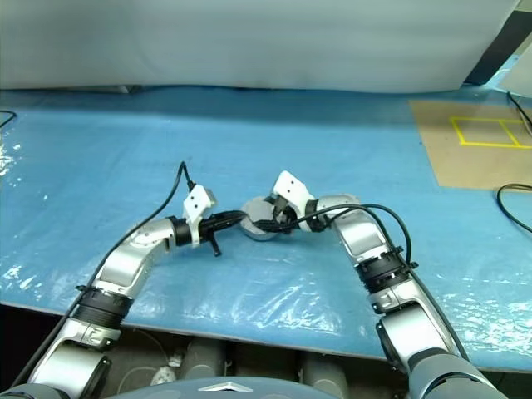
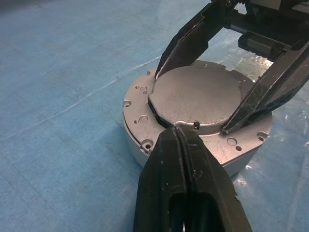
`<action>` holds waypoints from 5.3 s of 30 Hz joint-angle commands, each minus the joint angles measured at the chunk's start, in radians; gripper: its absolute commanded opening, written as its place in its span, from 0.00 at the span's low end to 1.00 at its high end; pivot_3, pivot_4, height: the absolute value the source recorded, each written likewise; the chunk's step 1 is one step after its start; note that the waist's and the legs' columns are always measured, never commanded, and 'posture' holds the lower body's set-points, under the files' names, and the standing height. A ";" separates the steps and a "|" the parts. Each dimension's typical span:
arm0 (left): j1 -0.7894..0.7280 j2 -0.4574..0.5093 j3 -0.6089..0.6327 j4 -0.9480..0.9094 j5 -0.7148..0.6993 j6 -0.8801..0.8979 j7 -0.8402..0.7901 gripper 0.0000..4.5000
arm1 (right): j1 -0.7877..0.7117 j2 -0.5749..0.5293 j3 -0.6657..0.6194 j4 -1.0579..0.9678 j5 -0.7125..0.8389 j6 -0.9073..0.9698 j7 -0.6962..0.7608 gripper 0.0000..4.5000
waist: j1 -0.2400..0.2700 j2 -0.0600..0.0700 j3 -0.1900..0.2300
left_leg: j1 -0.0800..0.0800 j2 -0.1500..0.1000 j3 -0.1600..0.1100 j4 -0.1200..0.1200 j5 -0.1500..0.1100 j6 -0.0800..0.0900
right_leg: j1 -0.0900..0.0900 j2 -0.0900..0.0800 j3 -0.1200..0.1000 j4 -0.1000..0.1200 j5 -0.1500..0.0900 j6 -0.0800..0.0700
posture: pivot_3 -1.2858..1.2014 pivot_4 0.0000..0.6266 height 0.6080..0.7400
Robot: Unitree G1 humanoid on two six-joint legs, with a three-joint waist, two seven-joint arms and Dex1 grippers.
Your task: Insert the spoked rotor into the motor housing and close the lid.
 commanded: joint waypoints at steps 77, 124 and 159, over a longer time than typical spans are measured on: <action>0.029 0.014 -0.053 0.019 0.056 -0.034 -0.064 0.00 | 0.124 0.142 -0.505 0.043 0.665 0.780 -0.230 0.44 | 0.014 0.002 -0.004 | 0.000 -0.002 0.002 -0.016 0.002 -0.003 | -0.003 -0.001 0.000 -0.009 -0.002 0.003 | 0.52 0.24 1.00; 0.040 -0.017 0.365 -0.285 -0.593 0.448 0.057 0.00 | 0.091 0.222 -0.626 0.068 0.772 0.816 -0.355 0.30 | -0.013 0.002 -0.002 | -0.007 0.000 0.003 -0.017 0.002 -0.005 | -0.011 0.002 0.000 -0.007 -0.003 0.001 | 0.52 0.24 1.00; -0.054 -0.123 0.530 0.025 -1.082 0.848 0.257 0.99 | -0.061 0.283 -0.681 -0.096 1.012 0.977 -0.487 0.30 | 0.016 0.001 0.000 | -0.020 -0.004 0.000 -0.007 0.001 -0.007 | -0.017 0.003 -0.005 -0.004 0.002 0.008 | 0.52 0.24 1.00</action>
